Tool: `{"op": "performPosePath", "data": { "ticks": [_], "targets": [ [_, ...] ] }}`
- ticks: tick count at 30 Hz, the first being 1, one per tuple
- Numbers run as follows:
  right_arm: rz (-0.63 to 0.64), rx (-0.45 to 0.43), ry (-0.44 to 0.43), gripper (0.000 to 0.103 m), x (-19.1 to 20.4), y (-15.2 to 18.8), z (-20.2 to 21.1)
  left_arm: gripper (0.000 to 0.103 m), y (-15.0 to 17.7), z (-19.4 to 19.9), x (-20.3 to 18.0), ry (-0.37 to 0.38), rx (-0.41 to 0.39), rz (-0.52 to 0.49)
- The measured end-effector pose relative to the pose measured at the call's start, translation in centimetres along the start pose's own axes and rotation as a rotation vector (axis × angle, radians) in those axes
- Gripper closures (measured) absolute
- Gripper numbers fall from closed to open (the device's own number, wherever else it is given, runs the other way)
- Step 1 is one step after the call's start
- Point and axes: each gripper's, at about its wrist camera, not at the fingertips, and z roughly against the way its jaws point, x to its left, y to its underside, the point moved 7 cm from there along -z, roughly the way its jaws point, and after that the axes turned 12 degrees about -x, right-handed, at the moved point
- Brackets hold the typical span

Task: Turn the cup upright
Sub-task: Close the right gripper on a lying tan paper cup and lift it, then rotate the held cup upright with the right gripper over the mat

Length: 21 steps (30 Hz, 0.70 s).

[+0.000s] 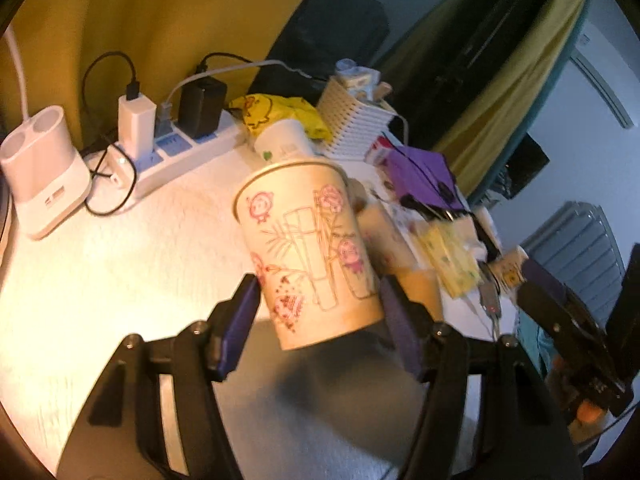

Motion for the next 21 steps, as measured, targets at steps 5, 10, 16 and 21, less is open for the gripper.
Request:
{"op": "performPosePath", "data": {
  "ticks": [5, 10, 16, 21],
  "targets": [
    [0.009, 0.011, -0.004, 0.027, 1.3, 1.8, 2.2, 0.04, 2.2, 3.6, -1.1, 0.05, -0.021, -0.061],
    [0.028, 0.028, -0.037, 0.027, 3.1, 4.1, 4.6, 0.04, 5.3, 6.9, -1.7, 0.082, -0.057, -0.156],
    [-0.018, 0.05, -0.127, 0.027, 5.7, 6.7, 7.4, 0.04, 10.2, 9.8, -2.7, 0.132, -0.116, -0.301],
    [-0.051, 0.049, -0.158, 0.027, 7.3, 7.7, 8.9, 0.04, 12.6, 10.4, -3.1, 0.239, -0.133, -0.292]
  ]
}}
